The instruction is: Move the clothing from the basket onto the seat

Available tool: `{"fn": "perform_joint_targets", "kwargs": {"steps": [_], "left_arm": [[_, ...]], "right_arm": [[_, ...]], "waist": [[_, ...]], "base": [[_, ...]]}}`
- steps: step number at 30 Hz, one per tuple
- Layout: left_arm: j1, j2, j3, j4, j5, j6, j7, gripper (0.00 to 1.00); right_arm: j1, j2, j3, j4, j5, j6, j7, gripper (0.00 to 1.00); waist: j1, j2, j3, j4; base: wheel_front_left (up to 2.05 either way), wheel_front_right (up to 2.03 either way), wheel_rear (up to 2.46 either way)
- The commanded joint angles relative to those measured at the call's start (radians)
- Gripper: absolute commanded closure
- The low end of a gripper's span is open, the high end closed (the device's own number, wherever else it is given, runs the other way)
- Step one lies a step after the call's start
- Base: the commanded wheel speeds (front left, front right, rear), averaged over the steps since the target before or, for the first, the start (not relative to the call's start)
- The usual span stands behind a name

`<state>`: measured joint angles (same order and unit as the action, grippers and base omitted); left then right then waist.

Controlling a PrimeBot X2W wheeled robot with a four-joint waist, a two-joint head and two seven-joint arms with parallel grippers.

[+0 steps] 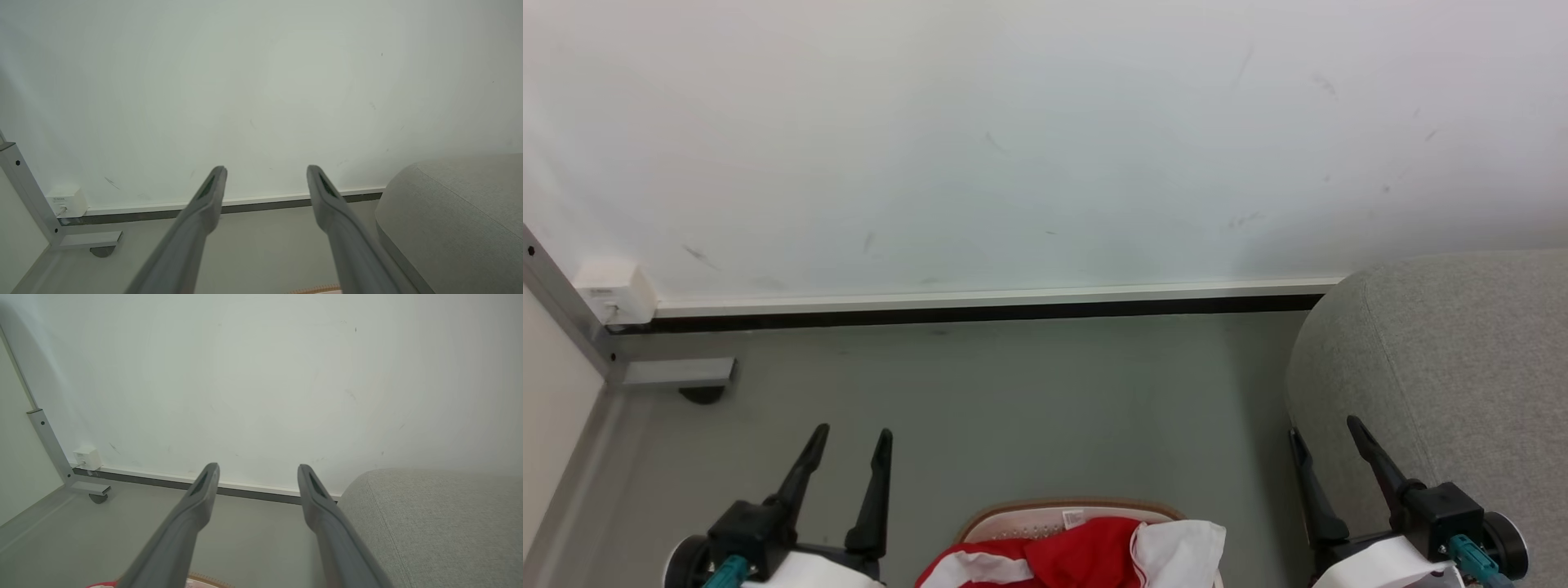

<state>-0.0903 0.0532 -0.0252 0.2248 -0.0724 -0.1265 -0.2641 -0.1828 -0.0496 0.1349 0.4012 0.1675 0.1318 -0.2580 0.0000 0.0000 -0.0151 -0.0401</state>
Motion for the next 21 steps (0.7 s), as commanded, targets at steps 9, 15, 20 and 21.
{"fn": "perform_joint_targets", "kwargs": {"steps": [9, 15, 20, 21], "left_arm": [[-0.008, 0.001, 0.01, 0.006, -0.008, -0.004, -0.001, 0.0], [-0.009, 0.0, 0.01, 0.006, -0.009, -0.003, -0.001, 0.0], [-0.011, 0.0, 0.012, 0.009, -0.014, -0.004, -0.001, 0.0], [-0.012, 0.0, 0.011, 0.011, -0.016, -0.004, -0.001, 0.0]], "right_arm": [[-0.007, 0.0, 0.0, -0.002, 0.006, -0.002, -0.007, 0.0], [-0.007, 0.0, 0.001, -0.007, 0.009, -0.002, -0.007, 0.0], [-0.012, 0.001, 0.0, -0.01, 0.016, -0.002, -0.007, 0.0], [-0.012, 0.0, -0.001, -0.011, 0.017, -0.002, -0.007, 0.0]], "waist": [[0.0, 0.0, 0.004, -0.002], [0.0, 0.0, 0.008, -0.01], [0.0, 0.0, 0.019, -0.03], [0.0, 0.0, 0.022, -0.036]], "base": [[0.0, 0.0, 0.0], [0.0, 0.0, 0.0], [0.0, 0.0, 0.0], [0.0, 0.0, 0.0]]}}
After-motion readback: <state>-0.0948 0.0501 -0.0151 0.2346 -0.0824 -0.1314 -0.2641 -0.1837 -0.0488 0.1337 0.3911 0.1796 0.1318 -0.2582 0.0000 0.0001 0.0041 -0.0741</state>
